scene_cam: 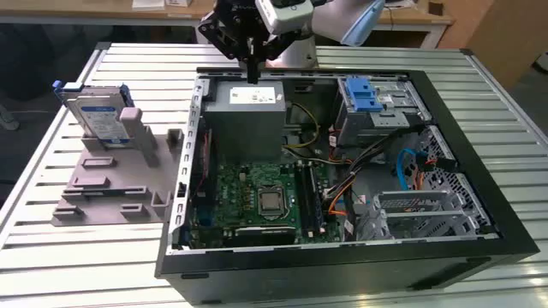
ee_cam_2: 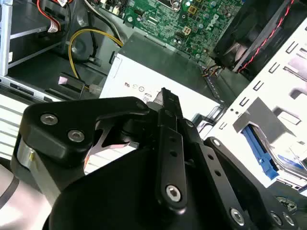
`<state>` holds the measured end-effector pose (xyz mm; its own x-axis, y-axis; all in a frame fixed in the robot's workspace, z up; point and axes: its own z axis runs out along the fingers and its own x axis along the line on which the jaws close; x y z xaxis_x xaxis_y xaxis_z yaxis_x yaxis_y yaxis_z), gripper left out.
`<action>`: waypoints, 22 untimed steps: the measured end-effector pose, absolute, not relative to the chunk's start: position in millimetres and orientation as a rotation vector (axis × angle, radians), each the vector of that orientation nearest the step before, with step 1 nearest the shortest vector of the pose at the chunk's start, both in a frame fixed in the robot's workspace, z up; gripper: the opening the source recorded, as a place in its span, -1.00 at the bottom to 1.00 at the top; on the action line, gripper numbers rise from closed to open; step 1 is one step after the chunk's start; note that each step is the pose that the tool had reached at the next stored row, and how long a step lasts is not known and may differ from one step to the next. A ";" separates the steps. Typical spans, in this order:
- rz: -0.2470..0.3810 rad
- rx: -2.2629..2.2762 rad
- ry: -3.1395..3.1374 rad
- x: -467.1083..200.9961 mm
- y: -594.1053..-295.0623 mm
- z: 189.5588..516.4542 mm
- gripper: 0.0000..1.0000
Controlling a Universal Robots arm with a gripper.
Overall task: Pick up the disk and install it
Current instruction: 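Reach for the disk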
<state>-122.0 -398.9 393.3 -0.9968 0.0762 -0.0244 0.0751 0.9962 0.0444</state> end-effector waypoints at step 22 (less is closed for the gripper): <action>0.068 0.118 3.112 -132.2 -398.8 393.2 -0.79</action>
<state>-132.2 -398.8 393.2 -0.9968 0.0763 -0.0245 0.0752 0.9962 0.0445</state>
